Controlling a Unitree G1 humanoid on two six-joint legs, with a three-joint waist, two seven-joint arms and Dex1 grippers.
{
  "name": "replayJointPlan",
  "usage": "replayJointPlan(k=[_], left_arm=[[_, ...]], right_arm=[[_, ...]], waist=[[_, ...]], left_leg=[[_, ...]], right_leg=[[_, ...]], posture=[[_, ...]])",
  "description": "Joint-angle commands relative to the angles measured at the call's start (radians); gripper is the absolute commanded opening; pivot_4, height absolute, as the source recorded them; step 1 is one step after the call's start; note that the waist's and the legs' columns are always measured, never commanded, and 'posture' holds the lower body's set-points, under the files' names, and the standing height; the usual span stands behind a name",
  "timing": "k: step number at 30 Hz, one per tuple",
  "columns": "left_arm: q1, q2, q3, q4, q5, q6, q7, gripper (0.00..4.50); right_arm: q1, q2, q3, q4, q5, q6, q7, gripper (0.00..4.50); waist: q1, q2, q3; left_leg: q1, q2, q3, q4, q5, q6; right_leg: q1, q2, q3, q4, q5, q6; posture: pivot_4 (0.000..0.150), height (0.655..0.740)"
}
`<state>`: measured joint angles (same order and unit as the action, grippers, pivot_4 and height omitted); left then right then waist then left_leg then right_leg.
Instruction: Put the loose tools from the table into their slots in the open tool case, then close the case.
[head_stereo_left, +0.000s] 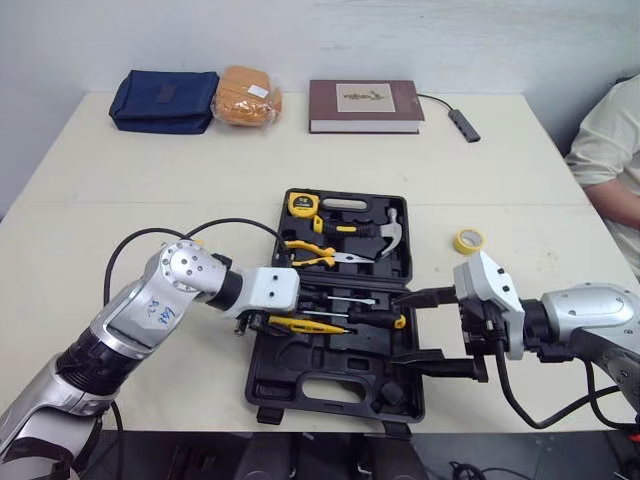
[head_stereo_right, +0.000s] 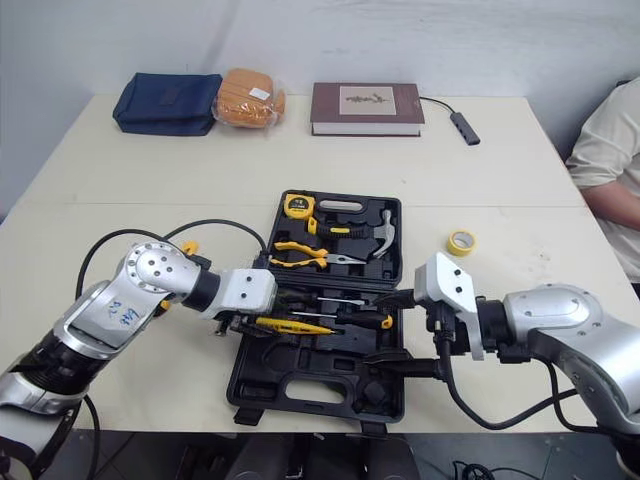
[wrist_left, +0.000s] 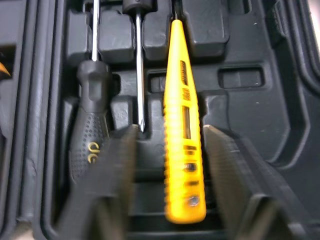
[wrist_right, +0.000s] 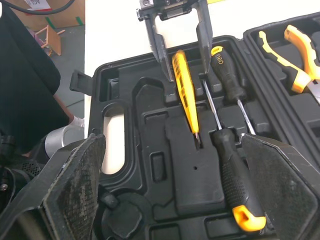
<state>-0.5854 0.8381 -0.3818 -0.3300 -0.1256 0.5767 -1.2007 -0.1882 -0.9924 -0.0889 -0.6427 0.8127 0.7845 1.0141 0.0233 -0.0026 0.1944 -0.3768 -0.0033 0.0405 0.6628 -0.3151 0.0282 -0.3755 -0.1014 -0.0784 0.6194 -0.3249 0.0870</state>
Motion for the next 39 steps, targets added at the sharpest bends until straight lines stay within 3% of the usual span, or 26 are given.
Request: replayJointPlan(k=[1,4,6,9,14,27,39], left_arm=[[0.000,0.017,0.123,-0.067,-0.130,0.088,-0.035,3.12],[0.030,-0.010,0.202,-0.041,-0.212,0.055,-0.042,3.12],[0.069,-0.054,0.231,0.032,-0.198,-0.113,-0.034,3.12],[0.122,-0.103,0.250,0.096,-0.212,-0.247,-0.057,2.29],[0.185,-0.177,0.270,0.158,-0.259,-0.309,-0.053,0.03],[0.199,-0.286,0.199,0.463,-0.120,-0.548,-0.018,0.03],[0.179,-0.271,0.134,0.583,-0.021,-0.693,-0.050,0.03]], right_arm=[[0.008,-0.001,-0.036,-0.035,0.020,-0.014,0.000,4.50],[0.009,0.000,-0.033,-0.029,0.014,-0.020,0.002,4.50],[-0.003,0.005,-0.025,-0.026,0.014,-0.020,-0.001,4.50],[-0.020,0.012,-0.014,-0.022,0.014,-0.018,-0.004,4.50],[-0.038,0.028,0.004,-0.012,0.004,-0.017,-0.007,4.50],[-0.059,0.041,0.018,-0.007,0.011,-0.003,-0.017,4.50],[-0.062,0.035,0.009,-0.001,0.021,0.009,-0.019,4.50]], waist=[[-0.001,0.000,0.000],[0.000,0.000,0.000],[0.000,0.000,0.000],[0.000,-0.001,0.001],[0.000,-0.001,0.001],[0.003,-0.002,0.001],[0.002,-0.002,0.000]], left_leg=[[0.000,0.000,0.000,0.000,0.000,0.000],[0.000,0.000,0.000,0.001,0.000,0.000],[0.000,0.000,0.000,0.001,0.000,0.000],[0.001,0.000,0.000,0.001,0.000,0.000],[0.001,0.000,0.000,0.002,0.000,0.000],[0.001,0.000,0.000,0.002,0.000,0.000],[0.003,0.000,0.000,0.002,0.000,0.000]], right_leg=[[0.000,0.000,0.000,0.000,0.000,0.000],[0.000,0.000,0.000,0.000,0.000,0.000],[0.000,0.000,0.000,0.000,0.000,0.000],[0.000,0.000,0.000,-0.001,0.000,0.000],[0.000,-0.001,0.000,-0.001,0.000,0.000],[0.000,-0.001,0.000,0.000,0.000,0.000],[0.001,-0.002,0.000,0.000,0.000,0.000]], posture=[[0.150,0.7400],[0.150,0.7400],[0.150,0.7400],[0.150,0.7400],[0.150,0.7400],[0.150,0.7400],[0.150,0.7400]])
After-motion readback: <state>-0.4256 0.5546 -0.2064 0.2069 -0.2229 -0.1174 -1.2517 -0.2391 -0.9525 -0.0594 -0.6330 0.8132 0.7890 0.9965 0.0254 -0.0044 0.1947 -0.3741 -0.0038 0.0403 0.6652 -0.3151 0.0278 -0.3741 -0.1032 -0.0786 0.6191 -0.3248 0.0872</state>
